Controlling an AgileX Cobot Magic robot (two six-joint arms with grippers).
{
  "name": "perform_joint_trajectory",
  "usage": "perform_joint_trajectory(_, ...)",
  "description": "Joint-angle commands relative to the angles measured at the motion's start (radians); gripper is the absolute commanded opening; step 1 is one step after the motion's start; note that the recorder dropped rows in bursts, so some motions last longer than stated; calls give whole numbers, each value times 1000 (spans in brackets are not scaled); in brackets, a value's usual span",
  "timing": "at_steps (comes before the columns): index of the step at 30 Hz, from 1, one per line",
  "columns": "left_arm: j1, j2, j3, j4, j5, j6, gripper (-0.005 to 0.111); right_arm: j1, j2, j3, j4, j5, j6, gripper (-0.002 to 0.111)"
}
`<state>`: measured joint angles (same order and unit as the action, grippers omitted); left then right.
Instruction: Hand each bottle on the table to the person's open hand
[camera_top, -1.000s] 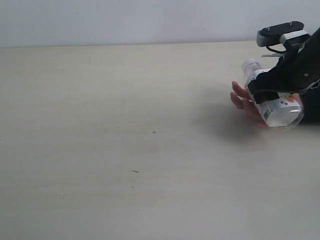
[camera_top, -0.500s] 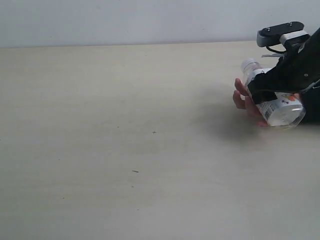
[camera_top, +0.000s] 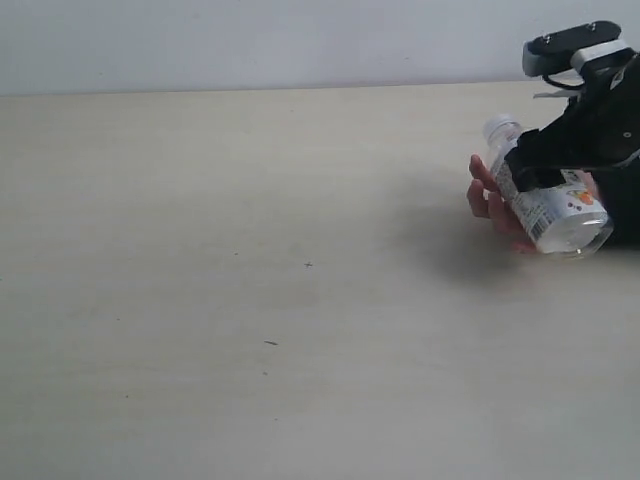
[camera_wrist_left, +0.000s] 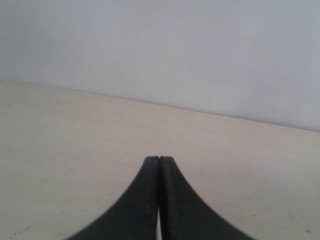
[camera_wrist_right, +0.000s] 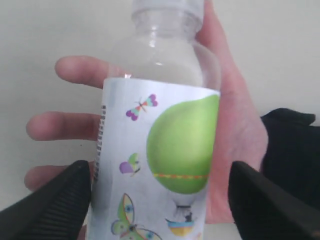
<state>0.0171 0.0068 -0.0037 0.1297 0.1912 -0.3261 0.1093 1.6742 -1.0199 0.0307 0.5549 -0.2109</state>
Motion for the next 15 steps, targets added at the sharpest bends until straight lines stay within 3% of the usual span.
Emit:
perform_joint_trajectory(1, 2, -7, 4, -5, -3, 0, 0, -4, -101, 3, -13, 11, -9, 73)
perform_joint_trajectory(3, 2, -7, 4, -5, -3, 0, 0, -4, -147, 3, -13, 35, -9, 72)
perform_joint_trajectory(6, 2, -7, 4, -5, -3, 0, 0, -4, -266, 3, 14, 93, -7, 59)
perform_joint_trajectory(7, 2, -7, 4, -5, -3, 0, 0, -4, -303, 8, 41, 97, -20, 48)
perform_joint_trajectory(8, 2, -7, 4, -5, -3, 0, 0, -4, -345, 24, 87, 92, -36, 34)
perform_joint_trajectory(9, 2, -7, 4, -5, -3, 0, 0, -4, -429, 57, 134, 80, -74, 11)
perform_joint_trajectory(10, 2, -7, 4, -5, -3, 0, 0, -4, -520, 111, 144, 63, -77, 0)
perform_joint_trajectory(15, 2, -7, 4, -5, -3, 0, 0, -4, -889, 306, 238, 38, -110, 0)
